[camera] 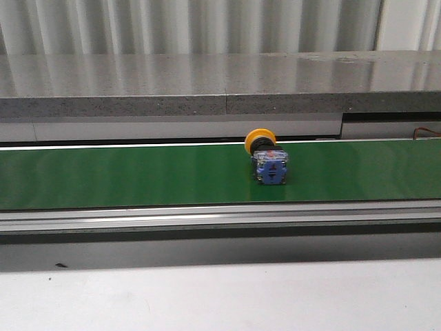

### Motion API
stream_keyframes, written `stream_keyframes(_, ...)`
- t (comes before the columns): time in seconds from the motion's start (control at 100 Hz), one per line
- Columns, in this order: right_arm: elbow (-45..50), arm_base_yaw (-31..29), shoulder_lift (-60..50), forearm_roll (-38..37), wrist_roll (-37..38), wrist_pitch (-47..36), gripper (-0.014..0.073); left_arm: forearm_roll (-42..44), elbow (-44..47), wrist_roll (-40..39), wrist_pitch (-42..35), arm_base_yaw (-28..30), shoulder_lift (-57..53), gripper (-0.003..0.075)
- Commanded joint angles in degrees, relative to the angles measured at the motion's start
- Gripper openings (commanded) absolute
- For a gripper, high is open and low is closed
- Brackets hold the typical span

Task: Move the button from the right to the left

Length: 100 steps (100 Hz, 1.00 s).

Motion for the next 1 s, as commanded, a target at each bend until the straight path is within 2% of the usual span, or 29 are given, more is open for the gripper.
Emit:
stream_keyframes(0.0,-1.3,0.2,0.6,-0.1,-0.7,-4.2,-0.0069,-1.9,-5.4,-0.3,1.0,0.0,5.9,-0.0020)
stream_keyframes(0.19,-1.3,0.2,0.6,-0.1,-0.7,-4.2,-0.0069,-1.9,-12.2,0.6,9.9,0.0,15.6,-0.0015)
stream_keyframes(0.26,-1.3,0.2,0.6,-0.1,-0.7,-4.2,-0.0069,-1.9,-13.4,1.7,10.5,0.0,18.6,0.0030)
stream_keyframes(0.33,-1.3,0.2,0.6,-0.1,-0.7,-4.2,-0.0069,-2.6,-13.9,1.7,10.5,0.0,20.7,0.0113)
stream_keyframes(0.34,-1.3,0.2,0.6,-0.1,-0.7,-4.2,-0.0069,-2.6,-14.1,1.7,10.5,0.0,21.2,0.0148)
stream_keyframes(0.4,-1.3,0.2,0.6,-0.1,-0.7,-4.2,-0.0069,-2.6,-14.4,1.7,10.5,0.0,22.8,0.0240)
stream_keyframes(0.46,-1.3,0.2,0.6,-0.1,-0.7,-4.2,-0.0069,-2.6,-14.7,1.7,11.0,0.0,24.3,0.0392)
stream_keyframes(0.55,-1.3,0.2,0.6,-0.1,-0.7,-4.2,-0.0069,-2.6,-15.2,1.7,12.1,0.0,26.3,0.0549)
stream_keyframes(0.58,-1.3,0.2,0.6,-0.1,-0.7,-4.2,-0.0069,-2.6,-15.2,1.7,12.1,0.0,26.7,0.0572)
stream_keyframes(0.78,-1.3,0.2,0.6,-0.1,-0.7,-4.2,-0.0069,-2.7,-15.2,1.7,8.2,0.0,27.1,0.0554)
stream_keyframes(0.99,-1.3,0.2,0.6,-0.1,-0.7,-4.2,-0.0069,-8.7,-15.9,1.6,8.3,0.0,28.2,0.0541)
